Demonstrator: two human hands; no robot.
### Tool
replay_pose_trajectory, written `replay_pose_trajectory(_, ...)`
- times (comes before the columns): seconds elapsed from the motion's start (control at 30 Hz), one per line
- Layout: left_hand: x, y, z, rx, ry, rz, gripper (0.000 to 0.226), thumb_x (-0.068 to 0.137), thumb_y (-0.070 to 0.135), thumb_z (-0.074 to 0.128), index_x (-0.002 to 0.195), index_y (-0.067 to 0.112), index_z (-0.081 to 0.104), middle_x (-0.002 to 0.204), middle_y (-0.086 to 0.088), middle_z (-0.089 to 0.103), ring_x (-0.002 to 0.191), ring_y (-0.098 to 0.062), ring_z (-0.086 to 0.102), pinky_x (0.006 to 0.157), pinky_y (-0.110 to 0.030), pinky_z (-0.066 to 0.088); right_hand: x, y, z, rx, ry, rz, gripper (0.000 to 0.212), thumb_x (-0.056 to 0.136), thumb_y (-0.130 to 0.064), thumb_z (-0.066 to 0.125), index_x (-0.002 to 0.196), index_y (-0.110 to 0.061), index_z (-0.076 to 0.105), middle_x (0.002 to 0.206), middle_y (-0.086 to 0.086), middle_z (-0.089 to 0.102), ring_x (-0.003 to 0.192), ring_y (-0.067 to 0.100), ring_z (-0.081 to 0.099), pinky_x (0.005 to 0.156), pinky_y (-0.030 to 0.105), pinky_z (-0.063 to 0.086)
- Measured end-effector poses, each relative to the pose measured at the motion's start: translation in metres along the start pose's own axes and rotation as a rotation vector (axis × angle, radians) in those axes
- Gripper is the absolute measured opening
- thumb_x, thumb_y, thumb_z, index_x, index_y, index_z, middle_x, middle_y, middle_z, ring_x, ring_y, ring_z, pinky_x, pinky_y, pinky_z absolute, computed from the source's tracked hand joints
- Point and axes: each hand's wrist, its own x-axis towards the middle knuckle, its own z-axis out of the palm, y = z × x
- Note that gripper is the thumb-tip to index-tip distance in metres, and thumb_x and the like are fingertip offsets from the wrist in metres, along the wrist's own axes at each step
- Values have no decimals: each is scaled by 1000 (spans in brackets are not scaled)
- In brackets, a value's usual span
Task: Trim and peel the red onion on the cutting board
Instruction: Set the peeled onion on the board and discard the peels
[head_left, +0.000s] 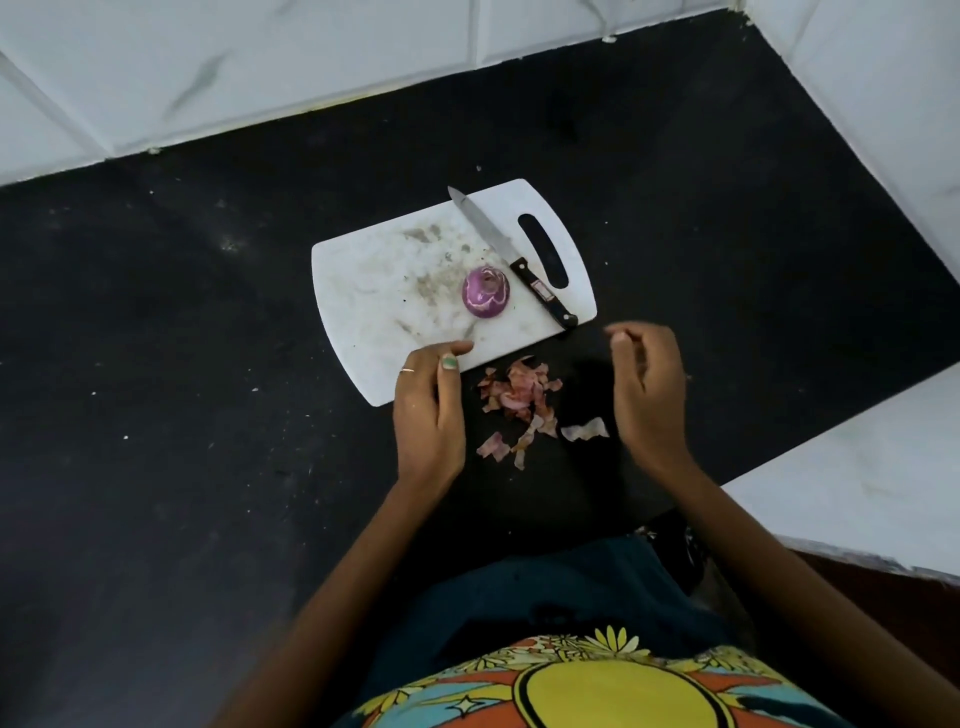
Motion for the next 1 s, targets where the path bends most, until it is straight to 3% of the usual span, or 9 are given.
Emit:
replay_pose_trajectory(0.07,-12,-5,7,40,-15,40,40,97,32,30,117,16,62,113,6,59,110,-7,52,93,-21,39,-18,14,-2,3,30,85,22,96,-20,44,104,-10,61,103,0,53,101,17,53,90,13,39)
replay_pose_trajectory(0.17,-28,-9,19,122,-55,41,50,96,39,27,130,15,53,131,-2,54,124,-11,43,104,-14,28,-37,23,3,-62,-9,105,37,95,-32,38,118,-9,57,121,6,53,118,18,48,105,37,38)
replay_pose_trajectory(0.3,-37,-8,33,291,-173,95,57,97,42,22,145,15,35,151,-3,36,141,-10,24,114,-16,13,-42,13,16,-100,-192,107,53,96,-36,32,141,-7,38,152,10,32,143,20,24,117,35,16)
replay_pose_trajectory(0.4,-35,-9,35,357,-263,196,60,98,42,18,147,10,31,154,-5,32,144,-14,21,119,-27,13,-43,10,25,-150,-291,32,59,96,-39,27,146,-7,29,157,10,22,147,18,11,118,30,2)
replay_pose_trajectory(0.5,-35,-7,29,276,-364,271,58,97,40,19,146,10,32,153,-5,33,142,-12,25,118,-31,18,-47,7,28,-97,-386,-22,60,96,-39,27,148,-9,24,158,7,21,147,14,12,119,29,3)
replay_pose_trajectory(0.6,-33,-8,20,154,-294,217,59,97,42,19,145,12,35,152,-4,35,141,-11,27,115,-22,21,-47,6,23,12,-281,15,57,96,-36,30,147,-10,28,156,6,27,144,13,20,117,29,13)
replay_pose_trajectory(0.7,-23,-9,17,215,-227,187,62,97,44,17,145,12,36,152,-4,36,141,-12,27,116,-22,20,-45,13,20,-89,-170,85,59,96,-39,26,147,-9,27,156,8,24,146,18,16,118,34,10)
replay_pose_trajectory(0.87,-24,-6,35,434,-385,292,65,95,44,11,146,8,30,154,-9,30,146,-19,16,119,-28,8,-50,14,31,-249,-214,42,76,91,-54,9,149,-6,22,159,10,17,148,18,7,119,31,-1)
replay_pose_trajectory(1.0,-31,0,44,372,-374,247,67,95,44,7,145,9,32,155,-7,29,146,-15,16,119,-26,8,-51,8,41,-330,-266,47,85,84,-58,-4,151,-7,9,161,9,4,148,16,-4,118,29,-8)
